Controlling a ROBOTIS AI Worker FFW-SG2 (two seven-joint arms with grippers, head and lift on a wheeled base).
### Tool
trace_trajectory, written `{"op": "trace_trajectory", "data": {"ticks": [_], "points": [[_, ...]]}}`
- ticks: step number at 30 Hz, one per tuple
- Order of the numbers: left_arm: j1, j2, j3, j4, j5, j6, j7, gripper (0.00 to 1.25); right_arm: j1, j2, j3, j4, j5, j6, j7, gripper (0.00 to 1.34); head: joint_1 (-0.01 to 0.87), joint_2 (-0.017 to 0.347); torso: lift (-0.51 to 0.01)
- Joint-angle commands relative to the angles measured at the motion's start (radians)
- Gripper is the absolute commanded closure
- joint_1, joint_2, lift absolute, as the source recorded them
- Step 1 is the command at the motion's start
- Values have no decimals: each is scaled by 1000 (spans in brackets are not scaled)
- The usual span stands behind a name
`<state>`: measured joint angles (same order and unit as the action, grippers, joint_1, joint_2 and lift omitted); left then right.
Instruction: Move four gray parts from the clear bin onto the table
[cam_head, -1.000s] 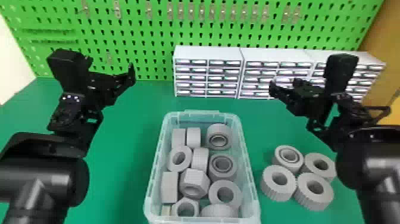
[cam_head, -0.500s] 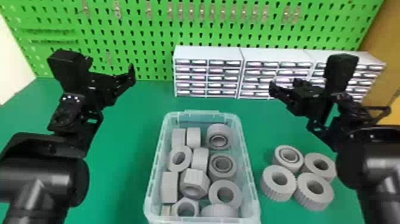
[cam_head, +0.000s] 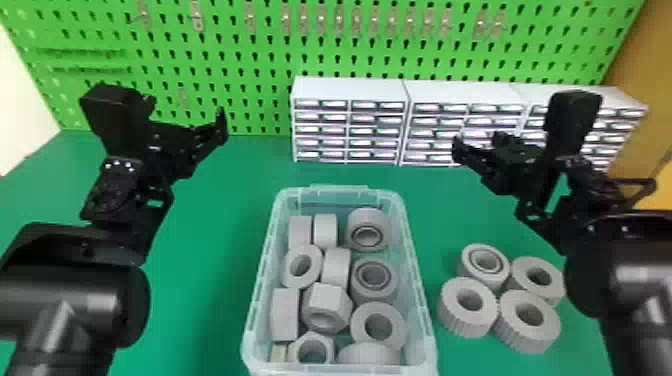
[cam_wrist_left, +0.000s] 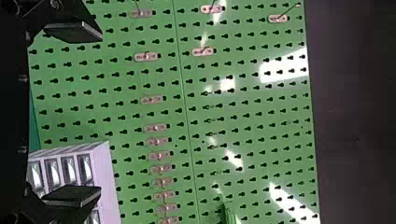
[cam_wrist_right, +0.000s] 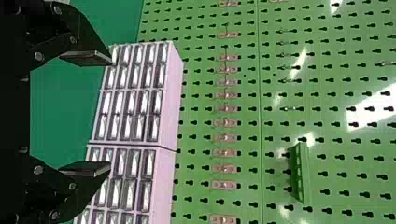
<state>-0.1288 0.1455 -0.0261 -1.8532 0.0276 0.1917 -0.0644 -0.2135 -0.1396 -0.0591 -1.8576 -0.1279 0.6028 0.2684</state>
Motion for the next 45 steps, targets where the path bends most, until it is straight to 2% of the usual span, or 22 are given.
{"op": "trace_trajectory", "data": {"ticks": [1,45], "points": [[0,0,0,0,-1,0,0,133,-1,0,1,0,-1,0,0,469,686,26,-50],[0,-1,2,0,-1,0,0,131,-4,-2,5,2,-7,9,0,469,686,26,-50]]}}
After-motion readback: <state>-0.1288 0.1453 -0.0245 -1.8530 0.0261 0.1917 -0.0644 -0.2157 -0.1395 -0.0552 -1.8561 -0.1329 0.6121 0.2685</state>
